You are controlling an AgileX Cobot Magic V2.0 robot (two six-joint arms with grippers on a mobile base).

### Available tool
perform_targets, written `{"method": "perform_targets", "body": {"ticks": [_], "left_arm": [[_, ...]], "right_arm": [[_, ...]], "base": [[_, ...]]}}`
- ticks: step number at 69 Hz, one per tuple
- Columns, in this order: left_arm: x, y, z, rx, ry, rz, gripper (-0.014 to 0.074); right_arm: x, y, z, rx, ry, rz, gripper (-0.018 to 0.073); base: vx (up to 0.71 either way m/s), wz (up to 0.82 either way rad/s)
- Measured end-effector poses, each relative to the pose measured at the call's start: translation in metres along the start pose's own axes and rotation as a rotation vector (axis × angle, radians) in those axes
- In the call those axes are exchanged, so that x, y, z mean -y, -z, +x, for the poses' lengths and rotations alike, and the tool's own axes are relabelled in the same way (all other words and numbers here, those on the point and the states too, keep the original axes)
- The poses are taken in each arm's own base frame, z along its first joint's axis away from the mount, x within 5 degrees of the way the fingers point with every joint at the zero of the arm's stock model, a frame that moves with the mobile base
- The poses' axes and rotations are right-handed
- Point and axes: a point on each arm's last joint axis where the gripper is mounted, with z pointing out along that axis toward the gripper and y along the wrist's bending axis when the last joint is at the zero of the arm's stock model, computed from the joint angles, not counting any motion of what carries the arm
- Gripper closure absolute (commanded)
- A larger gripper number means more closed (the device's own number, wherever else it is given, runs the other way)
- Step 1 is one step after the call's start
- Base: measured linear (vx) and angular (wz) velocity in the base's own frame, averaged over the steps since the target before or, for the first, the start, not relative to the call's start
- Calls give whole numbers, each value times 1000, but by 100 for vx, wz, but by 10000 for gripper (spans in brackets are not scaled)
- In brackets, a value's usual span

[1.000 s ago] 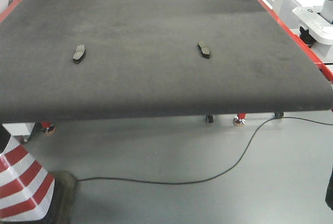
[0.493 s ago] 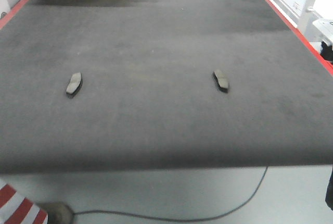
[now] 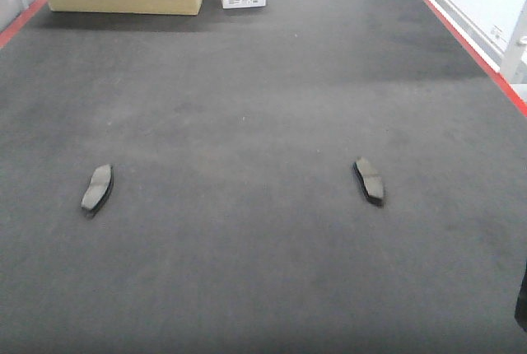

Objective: Move and align brake pads A on conveyor
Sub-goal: 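Turn and approach the black belt conveyor with both pads held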

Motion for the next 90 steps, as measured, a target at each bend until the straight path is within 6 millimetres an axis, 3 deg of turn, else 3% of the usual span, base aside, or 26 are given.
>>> {"method": "perform_targets", "body": {"ticks": [45, 90], "left_arm": [[0, 0, 0, 0, 0, 0, 603], [0, 0, 0, 0, 0, 0, 603]], "right_arm": [[0, 0, 0, 0, 0, 0, 564], [0, 0, 0, 0, 0, 0, 564]], "base": [[24, 1], [3, 1]]}}
